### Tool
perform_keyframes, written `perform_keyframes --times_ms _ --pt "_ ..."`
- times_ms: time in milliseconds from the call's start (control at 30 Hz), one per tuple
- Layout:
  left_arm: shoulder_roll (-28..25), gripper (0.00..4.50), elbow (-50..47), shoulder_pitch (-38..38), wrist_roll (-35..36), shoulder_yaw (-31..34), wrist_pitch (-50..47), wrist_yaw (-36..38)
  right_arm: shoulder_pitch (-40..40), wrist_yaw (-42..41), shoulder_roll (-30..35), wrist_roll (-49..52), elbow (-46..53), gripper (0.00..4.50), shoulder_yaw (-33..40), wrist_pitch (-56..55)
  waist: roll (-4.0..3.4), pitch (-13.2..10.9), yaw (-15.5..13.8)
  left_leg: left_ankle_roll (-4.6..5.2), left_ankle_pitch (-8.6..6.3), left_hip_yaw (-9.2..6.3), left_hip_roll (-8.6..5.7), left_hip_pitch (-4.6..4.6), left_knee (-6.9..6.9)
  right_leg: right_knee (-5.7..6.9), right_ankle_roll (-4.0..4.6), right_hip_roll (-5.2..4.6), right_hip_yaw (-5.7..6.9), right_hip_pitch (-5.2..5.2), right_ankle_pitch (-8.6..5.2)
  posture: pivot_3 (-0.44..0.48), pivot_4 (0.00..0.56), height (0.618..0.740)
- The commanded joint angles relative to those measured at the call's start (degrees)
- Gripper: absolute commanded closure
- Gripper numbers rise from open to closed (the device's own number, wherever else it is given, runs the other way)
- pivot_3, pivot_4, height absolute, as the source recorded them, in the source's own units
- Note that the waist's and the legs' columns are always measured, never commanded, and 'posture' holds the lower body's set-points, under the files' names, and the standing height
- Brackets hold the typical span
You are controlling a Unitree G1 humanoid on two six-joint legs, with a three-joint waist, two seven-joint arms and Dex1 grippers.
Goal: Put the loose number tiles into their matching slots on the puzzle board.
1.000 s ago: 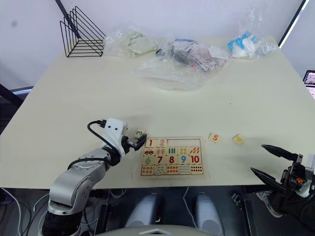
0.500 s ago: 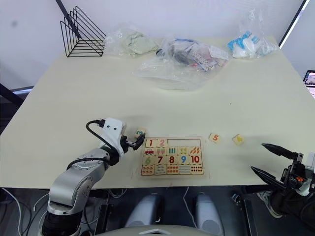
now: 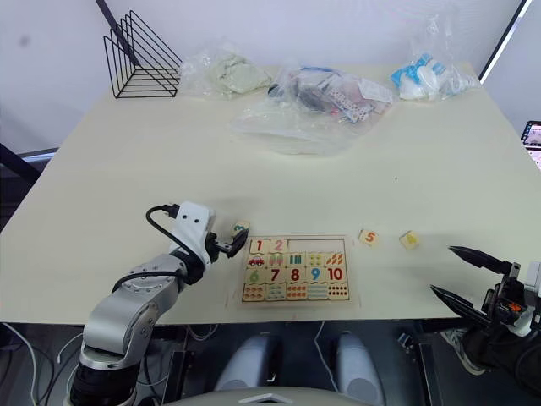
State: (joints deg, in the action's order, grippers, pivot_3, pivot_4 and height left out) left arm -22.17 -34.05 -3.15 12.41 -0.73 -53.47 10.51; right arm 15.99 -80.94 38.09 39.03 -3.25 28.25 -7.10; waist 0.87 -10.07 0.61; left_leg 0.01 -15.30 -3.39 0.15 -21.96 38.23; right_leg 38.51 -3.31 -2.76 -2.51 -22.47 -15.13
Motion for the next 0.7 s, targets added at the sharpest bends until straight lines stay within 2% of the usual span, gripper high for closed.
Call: perform_keyframes --times_ms 33,700 --pt "-0.25 0.04 -0.23 -0.32 -0.39 0.73 1.28 0.59 0.07 -0.11 0.57 1.13 1.46 0.0 1.97 -0.29 0.0 0.0 0.0 0.0 0.0 0.0 0.0 0.0 0.0 0.0 0.0 0.0 0.0 0.0 0.0 0.0 0.15 0.74" --pt "-1.16 0.04 1.09 -0.6 -0.11 1.3 2.04 3.48 0.9 0.25 0.11 1.18 2.11 0.0 2.01 -0.46 0.0 0.0 0.01 0.0 0.0 0.0 0.0 0.0 0.0 0.0 0.0 0.0 0.0 0.0 0.0 0.0 0.15 0.74"
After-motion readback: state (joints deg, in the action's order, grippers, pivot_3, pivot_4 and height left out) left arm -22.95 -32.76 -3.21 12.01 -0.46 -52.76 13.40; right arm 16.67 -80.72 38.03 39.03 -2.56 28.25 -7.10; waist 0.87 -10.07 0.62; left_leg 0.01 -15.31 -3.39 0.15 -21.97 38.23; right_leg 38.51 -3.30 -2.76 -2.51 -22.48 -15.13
